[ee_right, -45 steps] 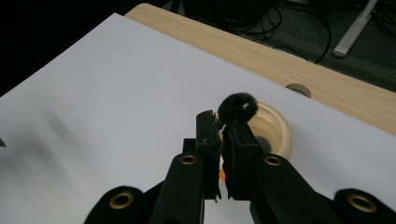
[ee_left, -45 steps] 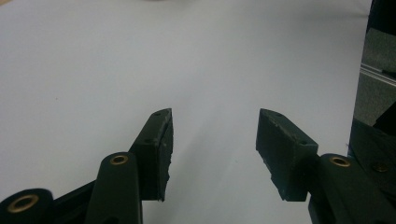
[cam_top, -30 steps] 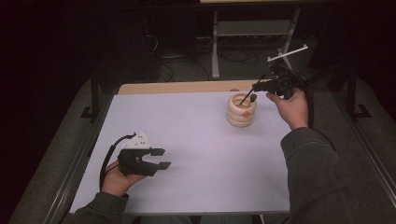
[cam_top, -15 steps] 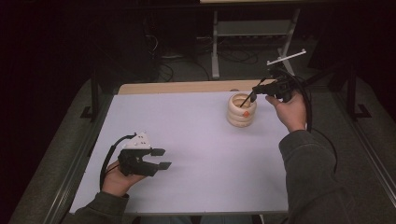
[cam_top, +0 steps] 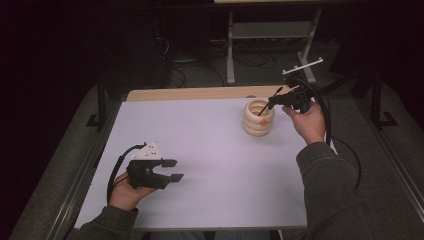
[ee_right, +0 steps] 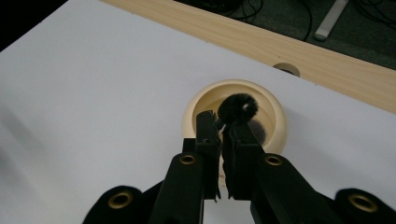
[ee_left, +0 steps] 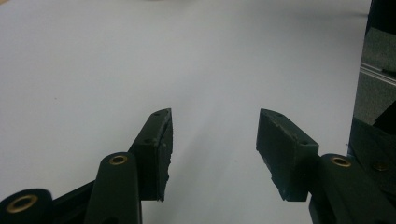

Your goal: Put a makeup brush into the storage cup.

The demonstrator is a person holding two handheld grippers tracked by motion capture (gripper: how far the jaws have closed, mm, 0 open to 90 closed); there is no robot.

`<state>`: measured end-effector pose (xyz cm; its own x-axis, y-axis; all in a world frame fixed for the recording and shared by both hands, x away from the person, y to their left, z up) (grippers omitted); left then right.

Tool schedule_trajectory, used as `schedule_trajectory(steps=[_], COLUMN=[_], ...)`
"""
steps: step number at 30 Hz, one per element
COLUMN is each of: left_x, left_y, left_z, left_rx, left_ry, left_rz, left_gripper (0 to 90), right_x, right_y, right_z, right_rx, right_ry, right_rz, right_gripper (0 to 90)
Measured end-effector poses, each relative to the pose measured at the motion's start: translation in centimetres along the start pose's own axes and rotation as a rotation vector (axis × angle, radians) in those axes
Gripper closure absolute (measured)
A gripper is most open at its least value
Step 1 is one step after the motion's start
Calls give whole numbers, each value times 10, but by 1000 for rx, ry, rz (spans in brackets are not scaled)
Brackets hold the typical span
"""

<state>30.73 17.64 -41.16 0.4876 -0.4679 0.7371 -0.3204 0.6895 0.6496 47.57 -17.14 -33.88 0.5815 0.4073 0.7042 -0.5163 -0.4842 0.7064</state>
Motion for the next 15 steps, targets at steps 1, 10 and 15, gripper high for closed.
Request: schedule_trajectory(steps=[1, 10, 15], left_x=[0, 0, 0], left_y=[0, 0, 0], left_z=[0, 0, 1], left_rx=[0, 1, 0], left_ry=[0, 2, 5], left_rz=[-3, 2, 1], left_gripper=[457, 457, 457], right_x=[0, -4, -8], right_y=[-1, -11, -16], right_z=[0, -5, -7], right_rx=[2, 1, 0], right_ry=[2, 11, 21], right_rz=[1, -15, -23], right_gripper=[841, 837, 834])
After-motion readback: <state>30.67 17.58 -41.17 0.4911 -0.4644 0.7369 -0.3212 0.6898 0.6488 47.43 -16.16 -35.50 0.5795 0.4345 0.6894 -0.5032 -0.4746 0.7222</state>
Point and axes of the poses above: each handheld gripper's, and its own axes: y roughly backward along the jaws, x roughly out of its top, z roughly to its right, the point moved 7 cm from there along -y, roughly forward along the jaws, and after that the axes turned 9 degrees about y, right-handed, at the moved point
